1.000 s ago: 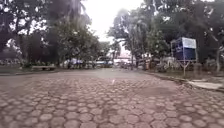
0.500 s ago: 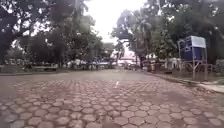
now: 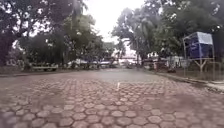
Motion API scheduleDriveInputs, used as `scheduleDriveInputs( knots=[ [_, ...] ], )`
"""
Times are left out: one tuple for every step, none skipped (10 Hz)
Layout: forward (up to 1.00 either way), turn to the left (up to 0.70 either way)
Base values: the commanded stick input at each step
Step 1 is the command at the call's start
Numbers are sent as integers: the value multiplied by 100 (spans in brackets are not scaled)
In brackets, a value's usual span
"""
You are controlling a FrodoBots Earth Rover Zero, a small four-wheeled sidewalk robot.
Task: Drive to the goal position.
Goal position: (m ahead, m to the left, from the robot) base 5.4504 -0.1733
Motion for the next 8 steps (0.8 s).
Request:
scheduleDriveInputs(
  knots=[
    [70,0],
    [70,0],
    [70,0],
    [70,0],
    [70,0],
    [70,0],
    [70,0],
    [70,0]
  ],
)
